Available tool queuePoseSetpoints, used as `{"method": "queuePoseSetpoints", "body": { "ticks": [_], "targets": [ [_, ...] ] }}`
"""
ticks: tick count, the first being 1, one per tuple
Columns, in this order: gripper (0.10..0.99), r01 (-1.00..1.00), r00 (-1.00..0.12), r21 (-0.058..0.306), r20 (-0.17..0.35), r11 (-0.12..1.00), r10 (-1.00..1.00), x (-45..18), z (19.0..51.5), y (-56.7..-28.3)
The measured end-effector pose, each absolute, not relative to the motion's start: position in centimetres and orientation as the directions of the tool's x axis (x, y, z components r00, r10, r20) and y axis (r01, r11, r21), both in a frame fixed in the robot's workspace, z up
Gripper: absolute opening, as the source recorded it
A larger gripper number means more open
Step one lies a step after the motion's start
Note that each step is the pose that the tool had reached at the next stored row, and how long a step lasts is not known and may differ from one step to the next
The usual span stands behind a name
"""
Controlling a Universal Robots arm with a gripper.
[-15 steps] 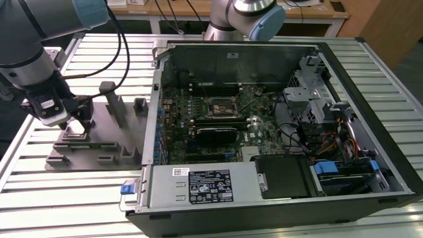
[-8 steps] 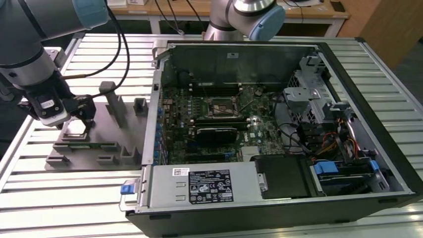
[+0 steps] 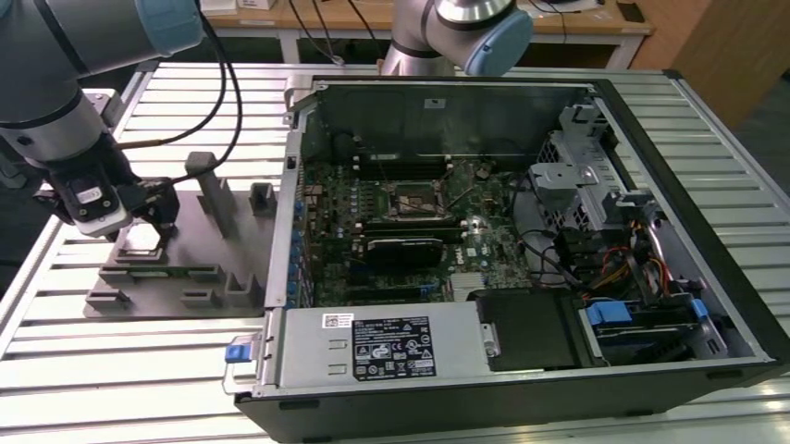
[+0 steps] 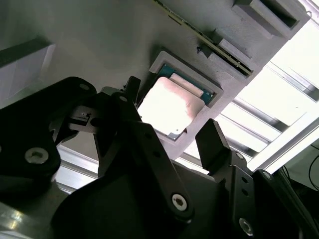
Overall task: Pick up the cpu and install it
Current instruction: 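Pick up the cpu and move it towards the insertion slot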
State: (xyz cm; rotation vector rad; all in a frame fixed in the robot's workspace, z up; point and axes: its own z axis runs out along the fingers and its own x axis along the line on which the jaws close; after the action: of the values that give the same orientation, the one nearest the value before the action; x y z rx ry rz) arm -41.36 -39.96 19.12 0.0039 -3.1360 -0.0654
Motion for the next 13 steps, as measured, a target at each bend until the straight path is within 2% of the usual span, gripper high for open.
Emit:
{"method": "queuePoseSetpoints", "body": {
  "ticks": [13],
  "targets": [
    [0.722,-0.002,-1.0,0.042,0.005,0.999,-0.003,-41.36,18.25,-39.89]
  ]
}}
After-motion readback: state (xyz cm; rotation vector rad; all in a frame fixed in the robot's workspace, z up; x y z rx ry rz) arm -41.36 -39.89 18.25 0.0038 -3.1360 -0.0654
